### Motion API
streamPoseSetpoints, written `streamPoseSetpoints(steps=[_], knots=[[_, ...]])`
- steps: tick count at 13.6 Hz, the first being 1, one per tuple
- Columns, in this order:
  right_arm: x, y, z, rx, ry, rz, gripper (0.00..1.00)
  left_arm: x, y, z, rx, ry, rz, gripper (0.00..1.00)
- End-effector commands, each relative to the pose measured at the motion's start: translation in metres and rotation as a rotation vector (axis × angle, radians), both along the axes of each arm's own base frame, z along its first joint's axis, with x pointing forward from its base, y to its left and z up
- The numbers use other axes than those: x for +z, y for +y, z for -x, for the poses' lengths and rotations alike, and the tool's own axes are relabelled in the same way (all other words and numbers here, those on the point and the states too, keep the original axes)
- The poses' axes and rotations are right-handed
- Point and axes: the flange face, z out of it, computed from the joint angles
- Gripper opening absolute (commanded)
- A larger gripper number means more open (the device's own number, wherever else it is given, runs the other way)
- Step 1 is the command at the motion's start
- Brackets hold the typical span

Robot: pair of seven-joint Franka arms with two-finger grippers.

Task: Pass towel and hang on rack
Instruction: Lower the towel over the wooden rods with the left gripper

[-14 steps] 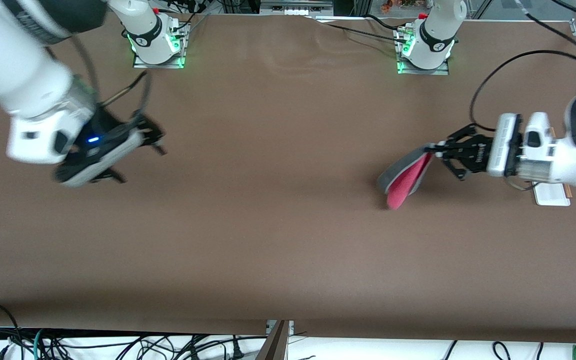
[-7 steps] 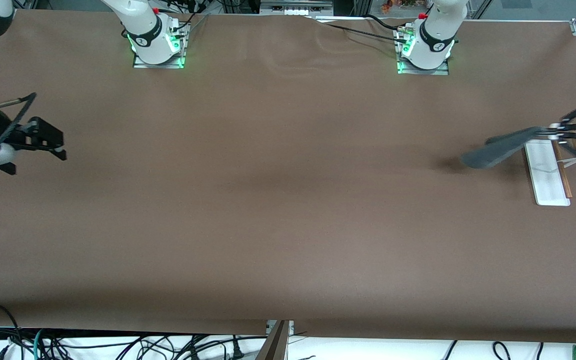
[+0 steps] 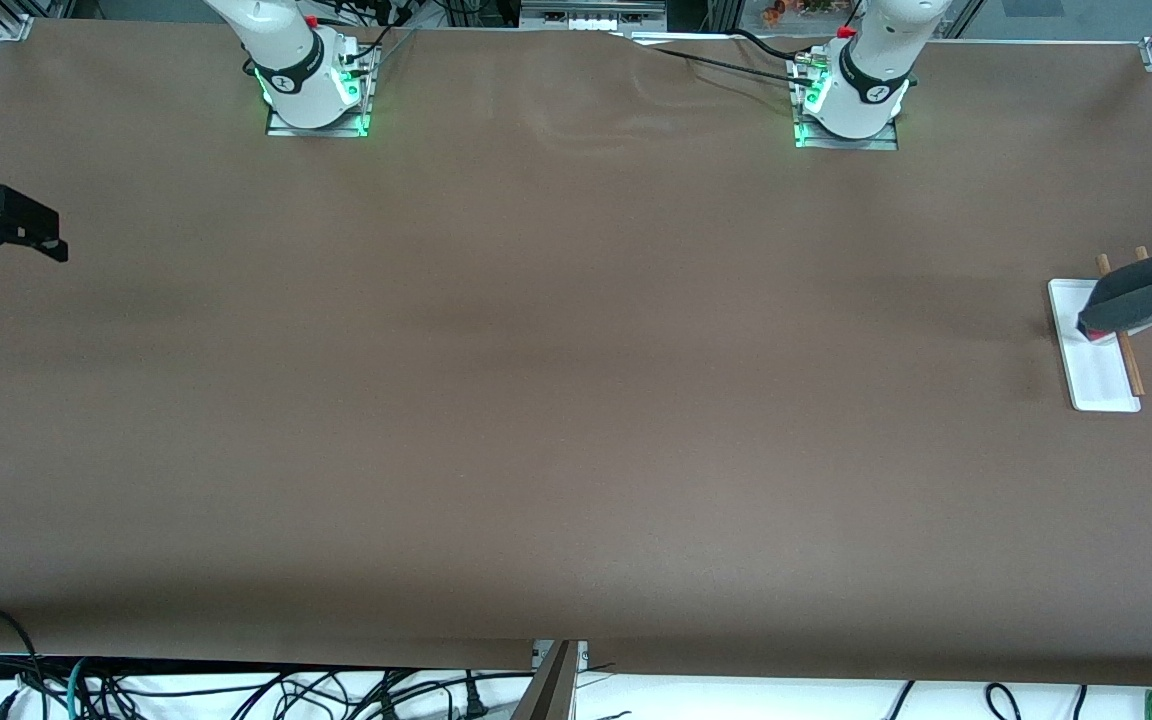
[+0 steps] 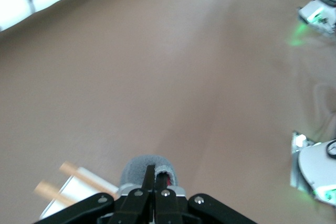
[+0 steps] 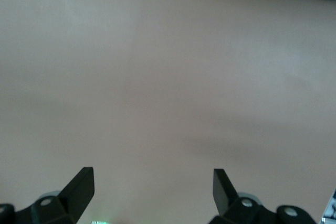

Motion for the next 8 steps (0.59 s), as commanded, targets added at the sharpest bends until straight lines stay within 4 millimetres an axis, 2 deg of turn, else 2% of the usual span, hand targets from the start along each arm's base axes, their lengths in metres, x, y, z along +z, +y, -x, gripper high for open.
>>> streamPoseSetpoints(steps=[1, 2, 3, 7, 8], knots=[[0.0, 0.003, 0.019, -0.116, 0.047, 0.025, 1.0, -0.037, 0.018, -0.017, -0.011, 0.001, -0.014, 0.0], [0.0, 0.003, 0.021, -0.124, 0.056, 0.023, 1.0, -0.052, 0.022, -0.022, -0.004, -0.001, -0.012, 0.0], [-0.001, 0.003, 0.02, -0.103, 0.06, 0.019, 1.0, -0.057, 0.025, -0.023, 0.009, -0.004, -0.024, 0.0], [-0.004, -0.001, 0.032, -0.108, 0.138, 0.028, 1.0, -0.055, 0.065, -0.006, 0.098, -0.039, -0.148, 0.0], [-0.009, -0.003, 0.031, -0.101, 0.146, 0.024, 1.0, -0.061, 0.073, 0.0, 0.109, -0.036, -0.161, 0.0]])
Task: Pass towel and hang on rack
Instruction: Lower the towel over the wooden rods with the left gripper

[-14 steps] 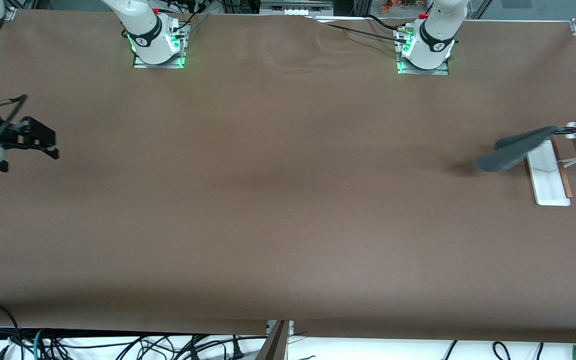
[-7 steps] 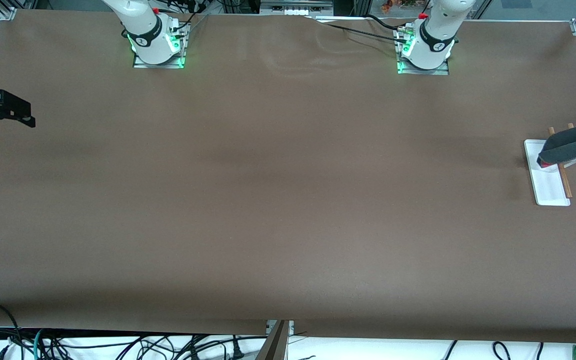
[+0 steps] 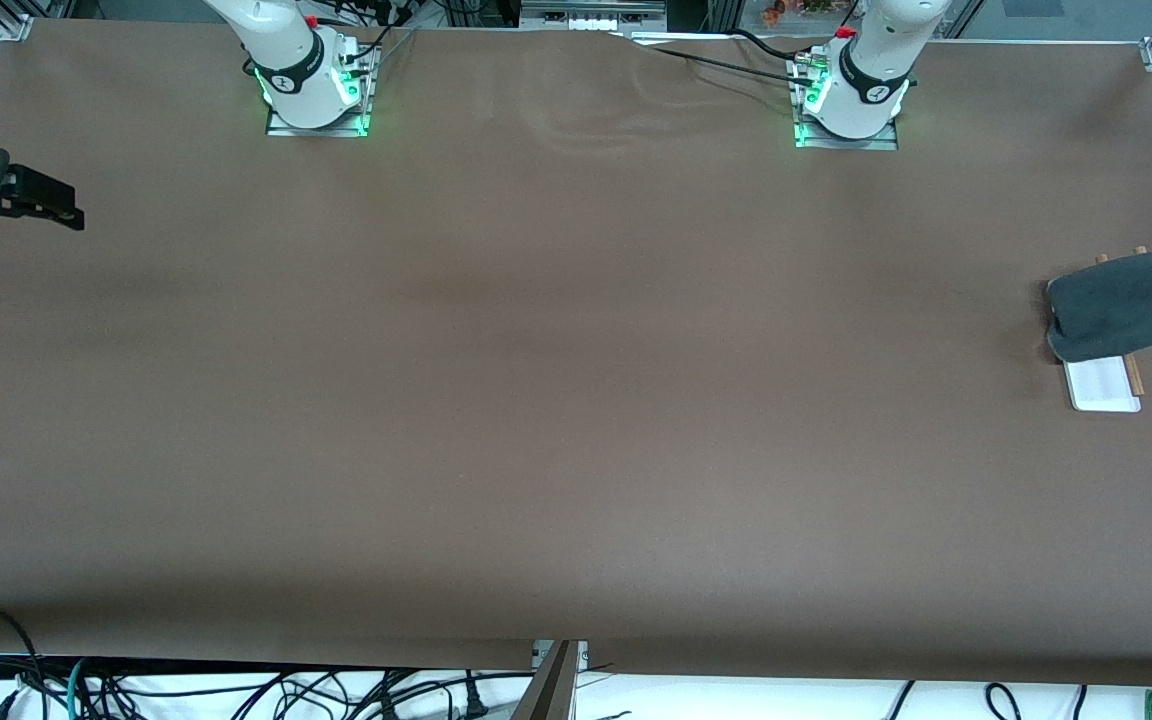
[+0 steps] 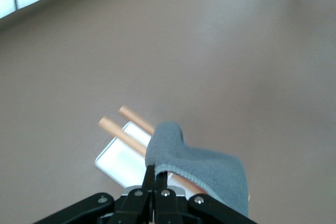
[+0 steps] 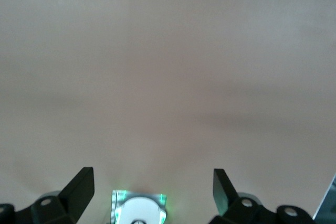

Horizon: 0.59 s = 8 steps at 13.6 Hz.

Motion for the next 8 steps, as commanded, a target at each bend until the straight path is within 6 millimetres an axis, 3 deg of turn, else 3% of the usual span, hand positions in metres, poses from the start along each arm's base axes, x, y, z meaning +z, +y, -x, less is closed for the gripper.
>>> streamPoseSetpoints(steps=[1, 5, 7, 8], knots=[[-0.002, -0.005, 0.011, -0.005, 0.018, 0.014, 1.0, -0.002, 0.026, 0.014, -0.001, -0.002, -0.082, 0.0], [-0.003, -0.005, 0.009, -0.004, 0.022, 0.014, 1.0, -0.065, 0.047, 0.023, 0.03, 0.014, -0.084, 0.0], [-0.004, -0.006, 0.008, -0.005, 0.023, 0.014, 1.0, -0.082, 0.051, 0.022, 0.042, 0.013, -0.092, 0.0], [-0.005, -0.006, 0.008, -0.004, 0.025, 0.013, 1.0, -0.089, 0.052, 0.021, 0.042, 0.009, -0.095, 0.12]])
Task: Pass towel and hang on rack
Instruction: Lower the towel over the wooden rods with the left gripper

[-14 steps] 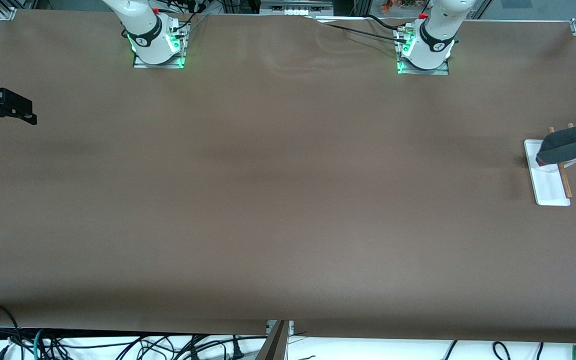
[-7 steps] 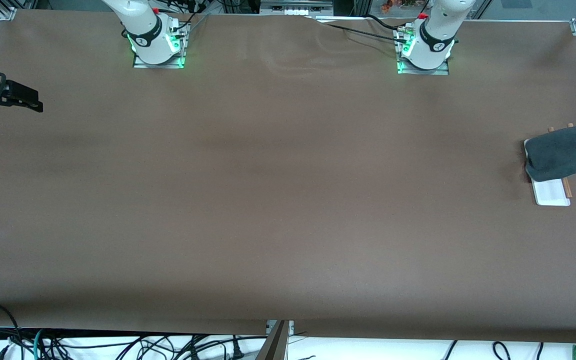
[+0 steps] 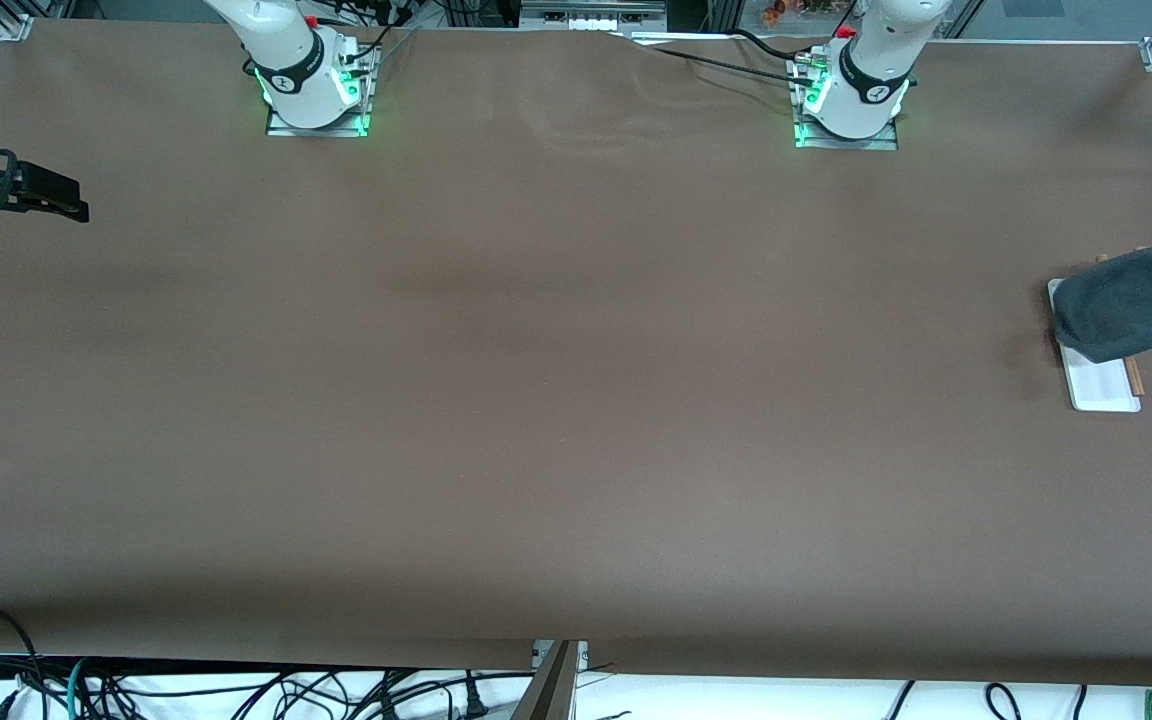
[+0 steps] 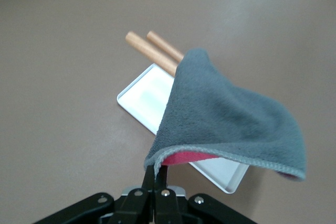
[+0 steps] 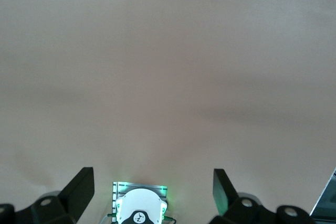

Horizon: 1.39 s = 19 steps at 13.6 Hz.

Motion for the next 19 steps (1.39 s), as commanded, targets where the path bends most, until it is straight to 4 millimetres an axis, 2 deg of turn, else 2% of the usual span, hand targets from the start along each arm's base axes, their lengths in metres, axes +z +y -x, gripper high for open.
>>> streamPoseSetpoints(steps=[1, 2, 6, 9, 10, 12, 13, 14, 15, 16, 19], knots=[[0.001, -0.003, 0.006, 0.003, 0.006, 0.012, 1.0, -0.004, 0.008, -0.004, -0.016, -0.004, -0.041, 0.84], [0.001, -0.002, 0.005, 0.004, 0.005, 0.012, 1.0, -0.003, 0.008, -0.006, -0.011, -0.006, -0.048, 1.0], [0.003, -0.001, 0.005, 0.006, -0.003, 0.012, 1.0, 0.022, 0.011, -0.008, 0.005, -0.017, -0.078, 1.0], [0.005, -0.002, 0.004, -0.011, -0.007, 0.014, 1.0, 0.045, 0.005, -0.015, 0.024, 0.022, -0.113, 1.0], [0.005, -0.003, 0.004, -0.012, -0.007, 0.014, 1.0, 0.061, -0.011, -0.034, 0.018, 0.079, -0.156, 1.0], [0.005, -0.002, 0.004, -0.008, -0.007, 0.013, 1.0, 0.103, -0.058, -0.075, 0.062, 0.231, -0.258, 1.0], [0.005, -0.002, 0.004, 0.002, -0.008, 0.006, 1.0, 0.107, -0.083, -0.093, 0.091, 0.307, -0.274, 1.0], [0.005, -0.002, 0.004, 0.003, -0.006, 0.004, 1.0, 0.121, -0.111, -0.111, 0.123, 0.358, -0.292, 1.0], [0.004, -0.002, 0.004, 0.003, -0.006, 0.006, 1.0, 0.144, -0.146, -0.131, 0.149, 0.397, -0.34, 1.0], [0.003, -0.003, 0.003, 0.003, -0.003, 0.008, 1.0, 0.152, -0.177, -0.149, 0.169, 0.443, -0.374, 1.0], [0.003, -0.002, 0.003, 0.004, -0.005, 0.01, 1.0, 0.18, -0.264, -0.178, 0.265, 0.548, -0.384, 1.0]])
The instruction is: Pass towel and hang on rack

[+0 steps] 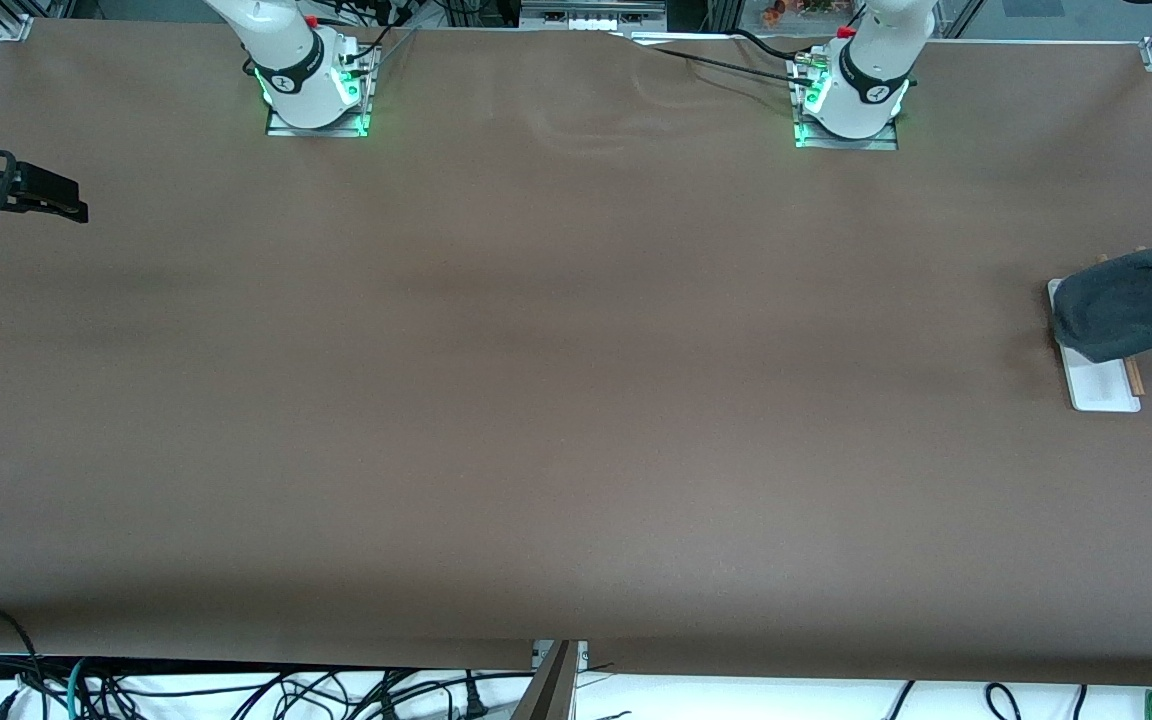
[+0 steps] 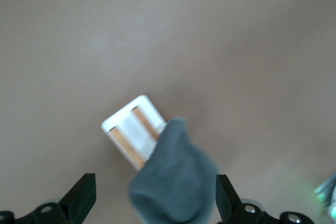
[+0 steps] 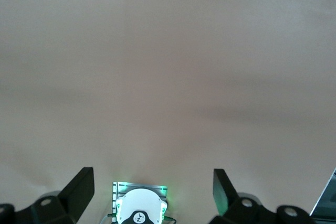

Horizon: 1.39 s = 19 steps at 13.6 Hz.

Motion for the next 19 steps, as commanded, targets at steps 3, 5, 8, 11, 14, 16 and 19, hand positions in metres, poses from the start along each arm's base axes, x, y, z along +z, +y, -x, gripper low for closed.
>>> streamPoseSetpoints(steps=[3, 5, 8, 11, 14, 16, 19], knots=[[0.004, -0.001, 0.003, 0.007, -0.005, 0.01, 1.0, 0.038, -0.134, -0.031, 0.162, 0.114, -0.096, 1.0], [0.004, -0.001, 0.003, 0.008, -0.005, 0.01, 1.0, 0.058, -0.198, -0.039, 0.25, 0.139, -0.141, 1.0], [0.003, -0.002, 0.003, 0.007, -0.003, 0.009, 1.0, 0.088, -0.283, -0.033, 0.33, 0.137, -0.198, 1.0], [0.001, -0.002, 0.001, 0.007, -0.002, 0.009, 1.0, 0.113, -0.378, 0.009, 0.521, 0.1, -0.261, 1.0], [0.001, -0.002, -0.004, 0.01, -0.006, 0.008, 1.0, 0.133, -0.396, 0.046, 0.572, -0.018, -0.217, 1.0], [0.002, -0.002, -0.004, 0.01, -0.008, 0.008, 1.0, 0.141, -0.404, 0.059, 0.585, -0.035, -0.114, 1.0], [0.002, -0.002, -0.004, 0.008, -0.008, 0.008, 1.0, 0.133, -0.398, 0.065, 0.572, -0.065, -0.107, 1.0]])
